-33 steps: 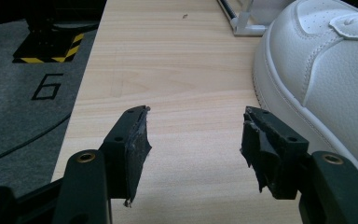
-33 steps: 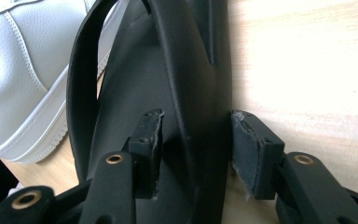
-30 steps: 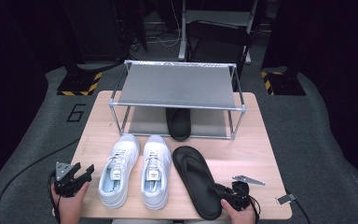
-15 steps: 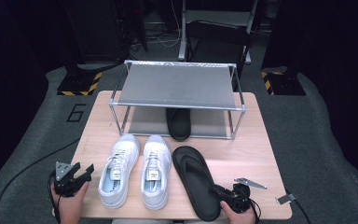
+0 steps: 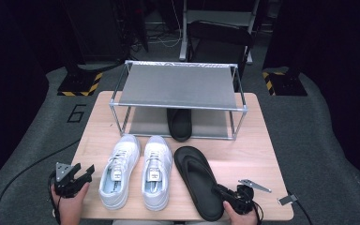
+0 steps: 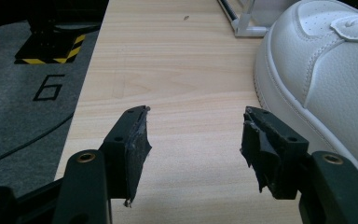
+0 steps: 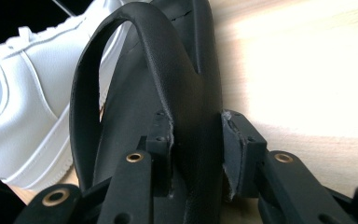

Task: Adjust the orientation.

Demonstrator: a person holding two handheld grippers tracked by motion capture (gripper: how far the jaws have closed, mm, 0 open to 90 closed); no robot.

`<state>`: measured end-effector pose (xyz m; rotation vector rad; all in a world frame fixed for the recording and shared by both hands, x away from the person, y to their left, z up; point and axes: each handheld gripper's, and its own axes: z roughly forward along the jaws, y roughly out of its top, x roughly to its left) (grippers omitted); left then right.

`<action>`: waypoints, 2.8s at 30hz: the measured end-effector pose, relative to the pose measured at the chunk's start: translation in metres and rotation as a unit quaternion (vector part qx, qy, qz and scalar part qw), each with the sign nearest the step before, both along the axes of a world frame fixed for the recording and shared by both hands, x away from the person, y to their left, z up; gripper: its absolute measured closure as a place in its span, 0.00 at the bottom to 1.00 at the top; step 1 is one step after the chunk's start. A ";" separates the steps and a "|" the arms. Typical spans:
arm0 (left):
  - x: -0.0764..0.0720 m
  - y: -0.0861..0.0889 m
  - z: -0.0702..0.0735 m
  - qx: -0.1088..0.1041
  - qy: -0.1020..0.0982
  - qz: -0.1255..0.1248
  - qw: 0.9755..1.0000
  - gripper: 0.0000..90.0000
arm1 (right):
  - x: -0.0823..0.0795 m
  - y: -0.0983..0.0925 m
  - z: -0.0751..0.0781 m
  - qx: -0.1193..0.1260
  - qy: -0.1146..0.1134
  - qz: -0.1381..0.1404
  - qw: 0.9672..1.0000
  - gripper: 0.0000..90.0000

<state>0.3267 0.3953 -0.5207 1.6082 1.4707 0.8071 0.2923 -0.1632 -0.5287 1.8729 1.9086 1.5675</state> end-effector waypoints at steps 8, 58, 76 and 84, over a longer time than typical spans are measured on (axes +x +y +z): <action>0.000 0.000 0.000 0.000 0.001 -0.001 1.000 0.45 | 0.006 -0.015 0.006 -0.004 -0.012 -0.034 0.999 0.73; 0.001 0.003 0.000 -0.006 0.000 -0.004 1.000 0.45 | 0.158 0.000 0.033 -0.048 -0.029 -0.161 0.985 0.73; 0.001 0.004 -0.003 -0.011 0.004 -0.003 1.000 0.45 | 0.192 0.018 0.033 -0.055 -0.037 -0.177 0.982 0.73; 0.002 0.003 -0.003 -0.013 0.007 -0.002 1.000 0.45 | 0.205 0.021 0.030 -0.052 -0.032 -0.192 0.980 0.73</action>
